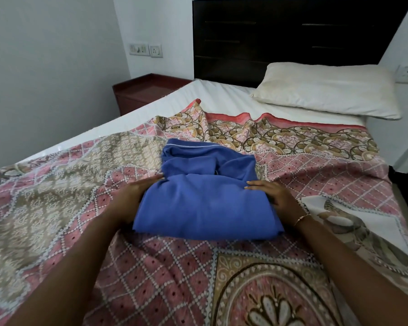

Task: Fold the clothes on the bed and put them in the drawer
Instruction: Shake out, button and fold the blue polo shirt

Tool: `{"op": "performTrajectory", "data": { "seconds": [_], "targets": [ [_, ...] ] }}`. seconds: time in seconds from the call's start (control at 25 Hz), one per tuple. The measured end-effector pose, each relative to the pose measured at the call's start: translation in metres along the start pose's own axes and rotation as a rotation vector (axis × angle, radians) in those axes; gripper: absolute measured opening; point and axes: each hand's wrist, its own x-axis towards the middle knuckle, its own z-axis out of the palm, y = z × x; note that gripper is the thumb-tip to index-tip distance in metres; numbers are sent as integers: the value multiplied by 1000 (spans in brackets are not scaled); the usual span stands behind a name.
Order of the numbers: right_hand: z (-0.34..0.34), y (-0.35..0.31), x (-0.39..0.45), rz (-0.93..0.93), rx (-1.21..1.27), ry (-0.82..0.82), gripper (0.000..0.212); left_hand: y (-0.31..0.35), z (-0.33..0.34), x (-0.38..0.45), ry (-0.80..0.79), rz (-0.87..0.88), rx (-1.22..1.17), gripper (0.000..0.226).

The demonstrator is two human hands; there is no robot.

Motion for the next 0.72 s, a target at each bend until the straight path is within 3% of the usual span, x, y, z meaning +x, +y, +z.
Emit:
{"op": "performTrajectory", "data": {
  "seconds": [0.08,0.12,0.16,0.2,0.28,0.32,0.48,0.6,0.72],
  "targets": [
    [-5,-7,11,199,-29,-35,35,18,-15,13,49,-223,-231,78],
    [-10,-9,23,376,-95,-137,33,22,-16,25,92,-339,-329,56],
    [-13,-11,34,425,-130,-127,32,24,-17,40,148,-444,-386,34],
    [-15,-13,47,397,-120,-92,32,24,-17,56,214,-533,-427,31],
    [-17,-15,77,414,41,135,40,17,-11,87,321,-704,-441,37],
    [-15,-10,94,434,11,173,42,10,-5,100,341,-771,-424,37],
    [3,7,137,554,-150,61,40,-3,15,130,255,-983,-400,47],
    [13,14,137,586,-188,48,36,-4,16,137,264,-1038,-651,66],
    [13,12,136,656,-240,8,38,4,6,139,88,-1202,-939,75]
  ]
}}
